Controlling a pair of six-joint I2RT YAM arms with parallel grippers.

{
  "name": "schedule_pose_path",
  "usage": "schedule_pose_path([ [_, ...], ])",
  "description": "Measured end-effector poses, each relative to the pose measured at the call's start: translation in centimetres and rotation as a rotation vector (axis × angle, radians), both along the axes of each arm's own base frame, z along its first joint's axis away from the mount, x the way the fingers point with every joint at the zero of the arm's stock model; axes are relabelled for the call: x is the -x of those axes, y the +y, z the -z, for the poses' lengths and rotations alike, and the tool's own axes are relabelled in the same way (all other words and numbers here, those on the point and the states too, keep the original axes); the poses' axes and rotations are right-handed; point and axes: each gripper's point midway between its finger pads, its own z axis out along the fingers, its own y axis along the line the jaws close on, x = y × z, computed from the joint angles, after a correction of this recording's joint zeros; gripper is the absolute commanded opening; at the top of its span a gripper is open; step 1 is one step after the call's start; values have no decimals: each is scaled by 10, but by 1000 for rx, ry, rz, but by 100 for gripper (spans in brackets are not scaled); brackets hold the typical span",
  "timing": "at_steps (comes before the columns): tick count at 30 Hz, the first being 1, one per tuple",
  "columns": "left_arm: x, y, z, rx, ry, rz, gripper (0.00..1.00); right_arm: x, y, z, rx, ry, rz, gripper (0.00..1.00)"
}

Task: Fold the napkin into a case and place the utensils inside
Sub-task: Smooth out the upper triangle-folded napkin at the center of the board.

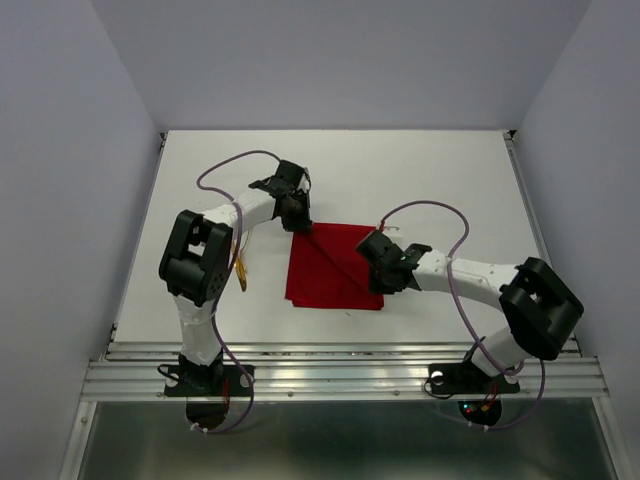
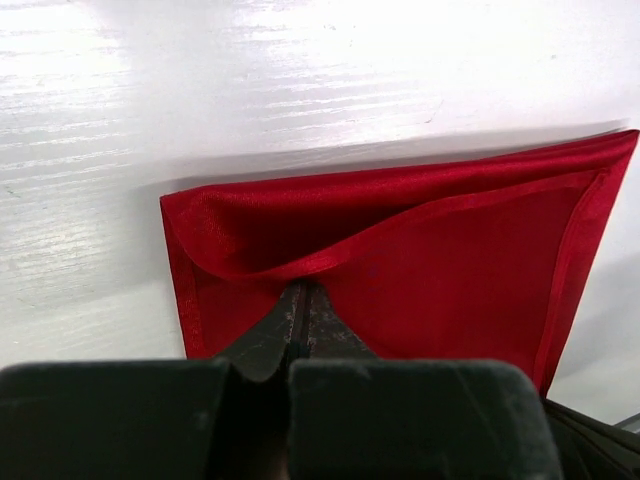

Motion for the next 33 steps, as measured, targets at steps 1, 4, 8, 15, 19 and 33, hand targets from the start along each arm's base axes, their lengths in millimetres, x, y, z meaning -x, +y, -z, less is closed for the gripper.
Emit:
schedule_pose_path([
  [1,0,0,2,-2,4,0,0,2,0,7,17,16,-3,1],
  [4,1,1,10,-16,19,0,0,3,-4,21,56,42,0,1],
  [8,1,3,17,-29,30,-3,0,2,-5,21,63,37,3,1],
  [15,-1,3,15,-31,21,-6,0,-8,6,-10,-11,-31,-9,1],
  [19,-2,3,15,-34,18,-5,0,-19,22,-28,-76,-76,-19,1],
  [33,-12,-1,19,-39,11,4,0,-16,31,14,-51,8,-33,1],
])
